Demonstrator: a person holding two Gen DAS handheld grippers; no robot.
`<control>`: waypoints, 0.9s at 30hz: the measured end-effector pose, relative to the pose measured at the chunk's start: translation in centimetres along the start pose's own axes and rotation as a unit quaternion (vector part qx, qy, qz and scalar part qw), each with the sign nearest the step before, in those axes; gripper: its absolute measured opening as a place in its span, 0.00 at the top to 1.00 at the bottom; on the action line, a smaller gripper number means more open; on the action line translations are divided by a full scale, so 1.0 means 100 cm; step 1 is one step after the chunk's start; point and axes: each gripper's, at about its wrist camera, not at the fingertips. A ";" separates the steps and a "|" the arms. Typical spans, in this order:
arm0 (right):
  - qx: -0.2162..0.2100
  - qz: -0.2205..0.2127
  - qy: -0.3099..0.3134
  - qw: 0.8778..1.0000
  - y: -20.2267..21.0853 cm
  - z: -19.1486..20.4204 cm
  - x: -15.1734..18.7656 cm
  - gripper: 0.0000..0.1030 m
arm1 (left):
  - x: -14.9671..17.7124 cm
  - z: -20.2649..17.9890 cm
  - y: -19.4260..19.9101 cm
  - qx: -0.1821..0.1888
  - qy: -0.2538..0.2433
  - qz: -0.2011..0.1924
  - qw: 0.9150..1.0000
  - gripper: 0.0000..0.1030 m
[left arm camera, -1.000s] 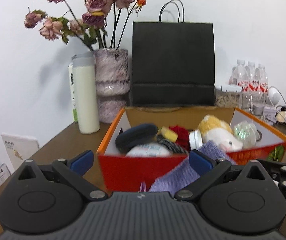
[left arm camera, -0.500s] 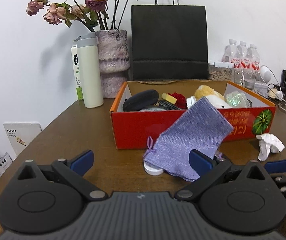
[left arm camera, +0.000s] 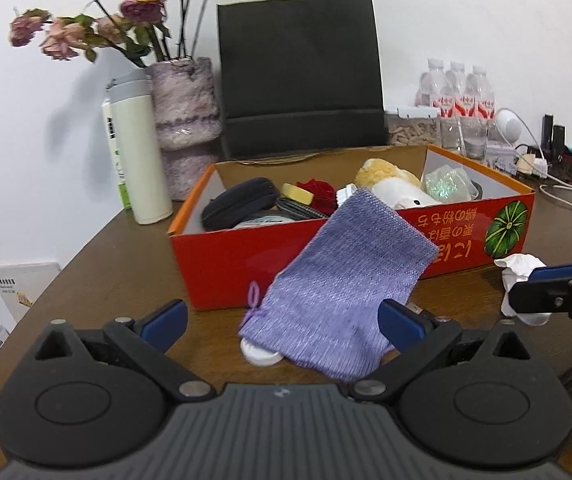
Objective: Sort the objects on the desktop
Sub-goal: 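Grasp the purple pouch with the left gripper while the right grasps another white cap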
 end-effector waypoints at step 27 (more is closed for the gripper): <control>0.059 -0.035 0.025 0.997 -0.021 -0.017 -0.008 0.75 | -0.010 -0.003 -0.040 0.030 0.004 0.055 0.998 0.91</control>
Point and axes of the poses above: each gripper's, at about its wrist camera, not at the fingertips, and y roughly against the way its jaws point, z to its left, x to its underside, and after that the axes turned 10 degrees about y, right-handed
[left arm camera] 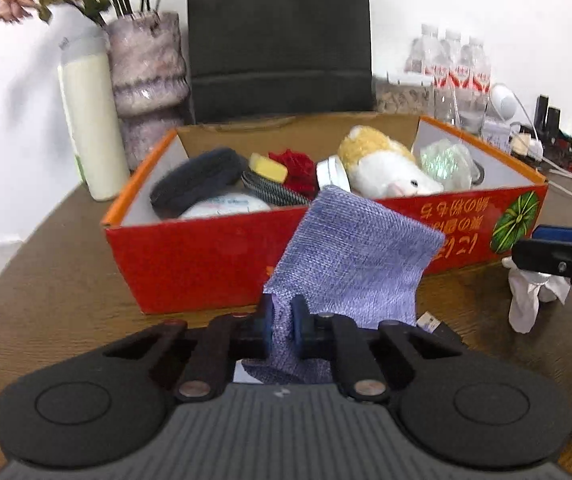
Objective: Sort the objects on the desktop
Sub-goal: 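Grasp the purple pouch with the left gripper while the right grasps another white cap, then lower the purple pouch and white cap into the box and release both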
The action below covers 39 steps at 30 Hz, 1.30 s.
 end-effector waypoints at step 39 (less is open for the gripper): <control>0.008 -0.103 -0.007 0.995 -0.029 -0.016 -0.073 0.75 | -0.076 -0.026 0.027 0.061 0.028 -0.226 0.972 0.91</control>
Point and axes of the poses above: each gripper's, at about its wrist camera, not at the fingertips, and y roughly against the way its jaws point, z to its left, x to its underside, and after that the axes turned 10 degrees about y, right-handed
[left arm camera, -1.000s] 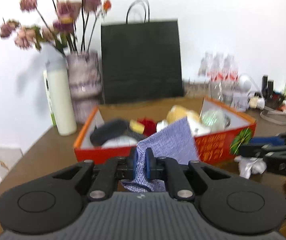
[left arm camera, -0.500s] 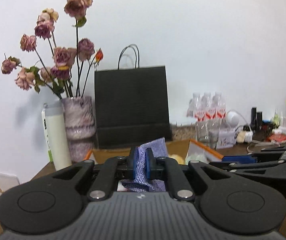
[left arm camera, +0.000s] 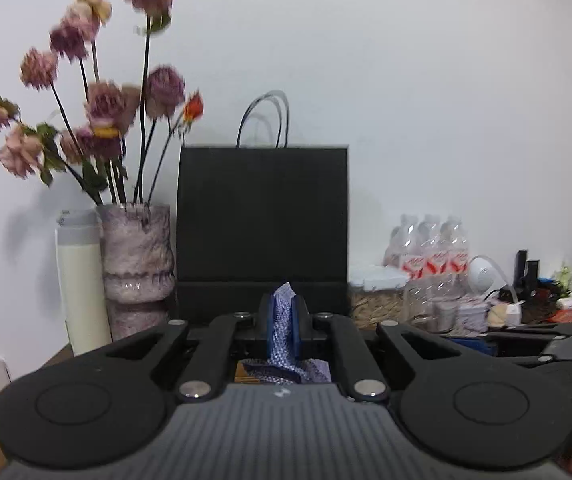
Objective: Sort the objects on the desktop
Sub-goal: 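Lower the purple pouch and white cap into the box and release both, then grasp the small white cap with the left gripper while the right grasps the white tissue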
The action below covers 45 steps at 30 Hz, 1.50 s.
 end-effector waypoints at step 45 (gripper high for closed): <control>0.033 0.062 0.012 0.997 0.000 -0.015 0.034 0.00 | 0.045 0.053 0.012 -0.122 -0.012 0.086 0.989 0.00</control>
Point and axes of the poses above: each gripper's, at about its wrist camera, not at the fingertips, and y roughly against the way its jaws point, z to its left, x to its underside, and after that the axes turned 10 degrees about y, right-handed
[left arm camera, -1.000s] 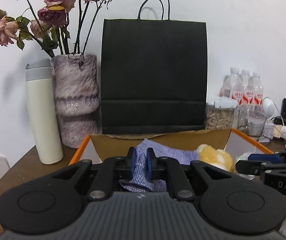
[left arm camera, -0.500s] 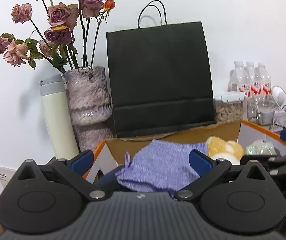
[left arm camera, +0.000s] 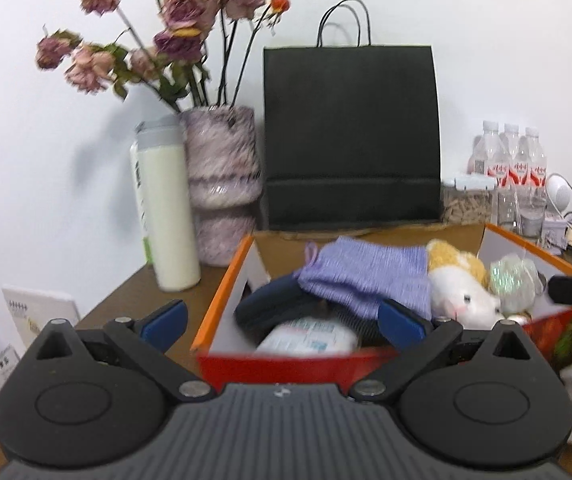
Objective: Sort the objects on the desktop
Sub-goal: 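Grasp the small white cap with the left gripper while the right grasps the white tissue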
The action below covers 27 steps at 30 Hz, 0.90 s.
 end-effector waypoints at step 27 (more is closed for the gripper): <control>-0.054 0.121 -0.001 0.991 0.017 0.014 0.050 0.80 | 0.040 0.015 0.017 0.032 -0.014 0.169 0.985 0.72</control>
Point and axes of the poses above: each gripper's, at about its wrist camera, not at the fingertips, and y roughly against the way its jaws point, z to its left, x to its underside, and after that the axes turned 10 degrees about y, right-handed
